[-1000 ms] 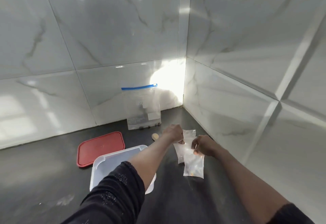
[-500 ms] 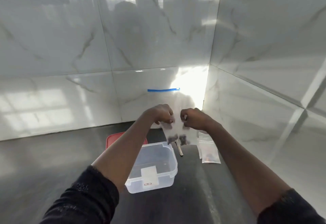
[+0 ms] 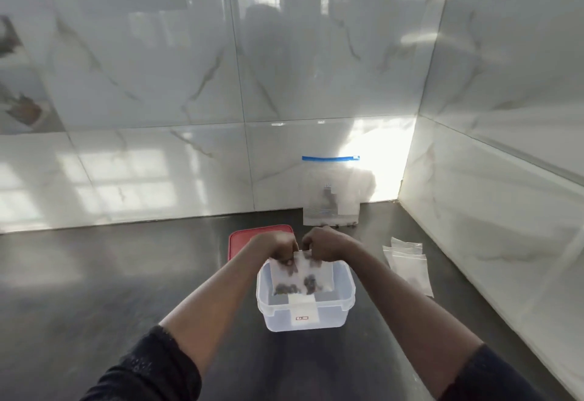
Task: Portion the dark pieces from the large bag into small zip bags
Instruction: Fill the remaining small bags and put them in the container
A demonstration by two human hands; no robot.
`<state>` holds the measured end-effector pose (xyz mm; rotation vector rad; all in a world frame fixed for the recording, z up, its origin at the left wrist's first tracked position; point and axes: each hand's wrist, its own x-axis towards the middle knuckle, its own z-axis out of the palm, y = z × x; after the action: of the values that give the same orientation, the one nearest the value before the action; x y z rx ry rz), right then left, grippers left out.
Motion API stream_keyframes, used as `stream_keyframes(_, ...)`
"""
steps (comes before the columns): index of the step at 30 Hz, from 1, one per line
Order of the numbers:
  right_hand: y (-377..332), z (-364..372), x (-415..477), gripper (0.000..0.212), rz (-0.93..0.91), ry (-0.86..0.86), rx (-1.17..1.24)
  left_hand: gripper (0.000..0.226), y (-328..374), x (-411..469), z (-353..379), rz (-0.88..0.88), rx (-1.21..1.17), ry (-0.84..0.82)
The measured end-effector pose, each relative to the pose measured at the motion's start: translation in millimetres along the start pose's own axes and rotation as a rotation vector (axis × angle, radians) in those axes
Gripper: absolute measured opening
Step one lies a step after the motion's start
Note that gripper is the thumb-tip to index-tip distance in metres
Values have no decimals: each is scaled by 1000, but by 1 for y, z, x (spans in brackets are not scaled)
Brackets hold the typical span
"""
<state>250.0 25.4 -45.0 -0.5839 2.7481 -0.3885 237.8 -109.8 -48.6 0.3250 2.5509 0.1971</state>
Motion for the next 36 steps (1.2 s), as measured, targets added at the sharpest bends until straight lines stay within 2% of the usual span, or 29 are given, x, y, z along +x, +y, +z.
stream_keyframes(5,3,25,6,32,71,-46,-52,29,-10,7,22,-36,93,33)
stream_keyframes(8,8,38,7,33,110,3,-105,28,-17,12,22,-33,71,200)
stream_keyframes(12,11,36,8,27,131,158,-171,20,-9,13,7,-19,60,420)
stream_keyframes(15,17,26,11,33,178,254,-118,13,12,17,-5,19,16,532)
stream_keyframes(22,61,2,-1,34,214,369,-53,22,72,53,-8,158,-103,512)
stream_keyframes(25,97,4,-11,34,317,380,-18,24,97,77,0,203,-167,478)
stream_keyframes(29,141,4,-20,22,459,372,33,25,122,105,8,231,-199,402)
stream_keyframes(36,206,15,-26,18,604,398,95,30,155,141,13,217,-201,336)
